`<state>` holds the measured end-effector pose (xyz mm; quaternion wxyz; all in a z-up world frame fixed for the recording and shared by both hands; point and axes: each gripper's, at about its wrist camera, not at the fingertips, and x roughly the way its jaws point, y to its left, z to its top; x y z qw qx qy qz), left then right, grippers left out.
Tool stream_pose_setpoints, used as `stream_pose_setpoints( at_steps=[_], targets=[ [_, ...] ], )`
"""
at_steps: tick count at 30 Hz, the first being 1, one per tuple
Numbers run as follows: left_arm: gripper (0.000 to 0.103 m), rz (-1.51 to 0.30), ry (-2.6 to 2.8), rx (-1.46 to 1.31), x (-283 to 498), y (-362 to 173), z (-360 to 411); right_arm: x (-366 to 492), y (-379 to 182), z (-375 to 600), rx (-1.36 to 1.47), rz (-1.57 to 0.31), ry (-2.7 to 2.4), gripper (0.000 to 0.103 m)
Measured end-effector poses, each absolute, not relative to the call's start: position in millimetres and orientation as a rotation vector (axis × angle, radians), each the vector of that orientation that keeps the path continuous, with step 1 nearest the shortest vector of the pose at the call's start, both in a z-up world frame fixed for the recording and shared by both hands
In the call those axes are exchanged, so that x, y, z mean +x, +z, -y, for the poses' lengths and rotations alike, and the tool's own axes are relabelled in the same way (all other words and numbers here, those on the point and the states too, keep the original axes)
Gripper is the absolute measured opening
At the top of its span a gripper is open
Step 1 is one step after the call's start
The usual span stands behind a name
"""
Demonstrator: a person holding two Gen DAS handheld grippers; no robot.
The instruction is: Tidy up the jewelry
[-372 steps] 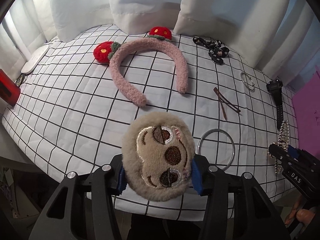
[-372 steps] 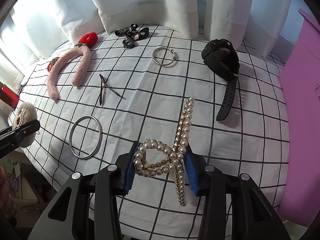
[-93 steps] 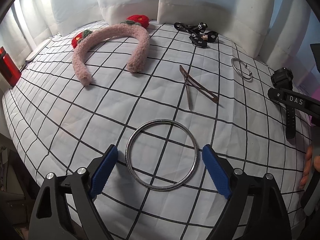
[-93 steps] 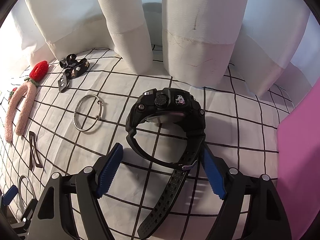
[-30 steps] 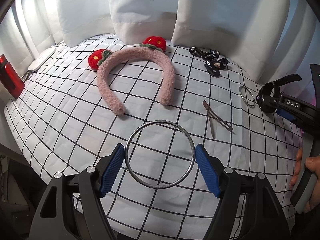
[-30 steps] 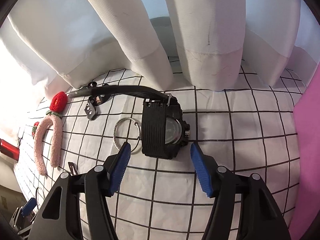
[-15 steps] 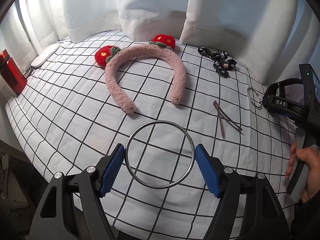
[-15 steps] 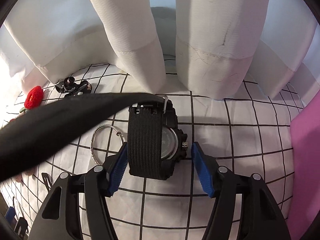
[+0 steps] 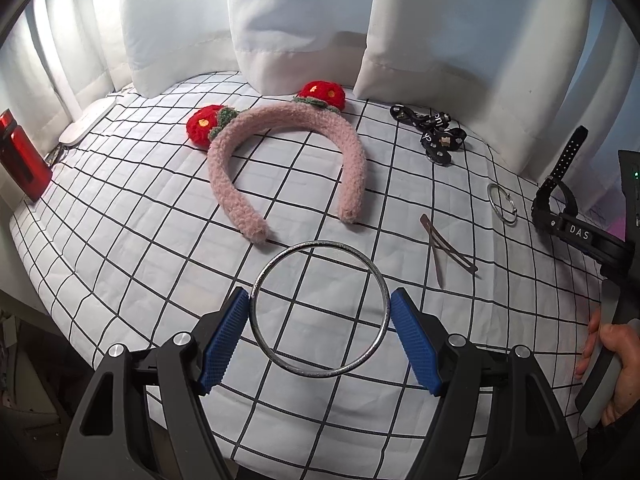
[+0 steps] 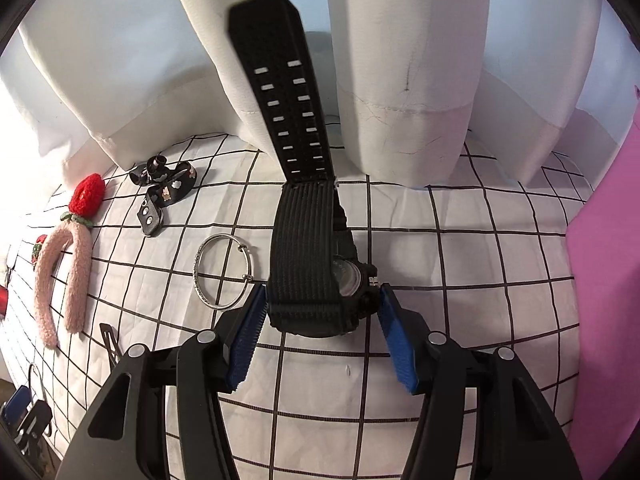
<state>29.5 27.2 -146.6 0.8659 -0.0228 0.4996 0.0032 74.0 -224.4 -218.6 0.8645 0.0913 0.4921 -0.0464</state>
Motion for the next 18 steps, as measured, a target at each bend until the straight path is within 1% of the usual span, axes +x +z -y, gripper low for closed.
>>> stream_pose_setpoints(
  at_steps=[12, 13, 14, 16, 18],
  targets=[
    [0.070, -1.025, -0.040, -0.016, 28.5, -138.3, -17.2, 61.4, -194.3, 238.6, 0.219, -1.001, -0.095, 0.052],
    [0.070, -1.024, -0.041, -0.016, 28.3, -137.9, -17.3, 60.8, -193.1, 237.4, 0.218, -0.995, -0.095, 0.049],
    [0.070, -1.024, -0.042, -0.016, 28.6, -137.7, -18.2, 63.0, -192.9, 233.1, 0.213, -0.988, -0.094, 0.047],
    [0.070, -1.023, -0.043, -0.016, 28.7, -137.5, -18.3, 60.5, -186.7, 232.7, 0.199, -0.976, -0.094, 0.022],
    [0.070, -1.023, -0.045, -0.016, 28.8, -136.7, -18.2, 62.2, -184.8, 232.6, 0.177, -0.974, -0.104, 0.018]
  ],
)
